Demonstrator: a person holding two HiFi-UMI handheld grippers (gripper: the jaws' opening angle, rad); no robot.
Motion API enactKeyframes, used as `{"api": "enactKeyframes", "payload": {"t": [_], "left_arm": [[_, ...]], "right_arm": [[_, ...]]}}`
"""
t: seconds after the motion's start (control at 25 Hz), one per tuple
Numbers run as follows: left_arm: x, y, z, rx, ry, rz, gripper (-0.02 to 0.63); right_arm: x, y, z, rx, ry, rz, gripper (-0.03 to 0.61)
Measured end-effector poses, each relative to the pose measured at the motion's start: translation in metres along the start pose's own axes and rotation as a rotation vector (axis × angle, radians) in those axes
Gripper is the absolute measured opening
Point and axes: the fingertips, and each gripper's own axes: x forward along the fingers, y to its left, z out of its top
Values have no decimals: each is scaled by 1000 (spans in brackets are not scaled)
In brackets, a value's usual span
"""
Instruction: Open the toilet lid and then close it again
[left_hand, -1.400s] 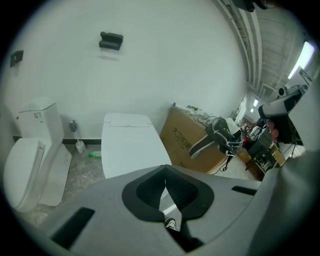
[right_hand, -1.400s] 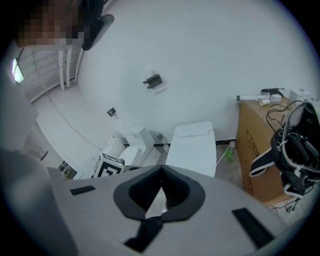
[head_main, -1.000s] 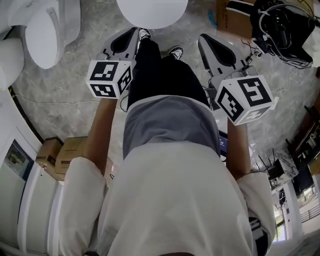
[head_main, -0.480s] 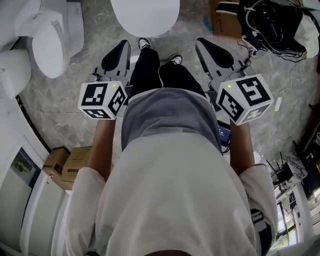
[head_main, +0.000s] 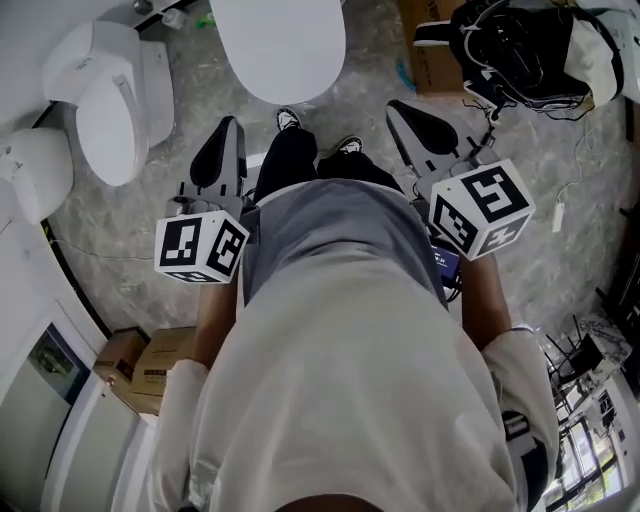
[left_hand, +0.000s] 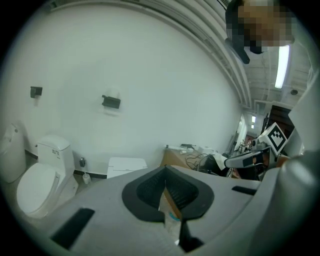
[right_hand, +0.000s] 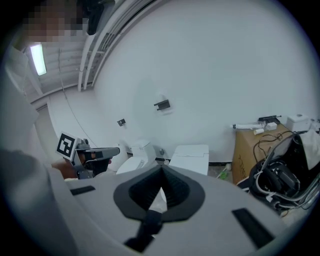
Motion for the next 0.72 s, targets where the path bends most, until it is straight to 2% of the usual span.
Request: {"api": "enactKeyframes", "payload": {"t": [0.24, 0.44, 0.72], "left_arm": [[-16, -3, -3, -12, -25, 45, 9], [-23, 3, -7, -9, -9, 67, 9], [-28, 6, -10, -2, 3, 99, 9]], "right_arm": [[-12, 1, -9, -21, -1, -7, 9], [-18, 1, -4, -29, -29, -58, 9], [-22, 1, -4, -48, -24, -79, 9]]}}
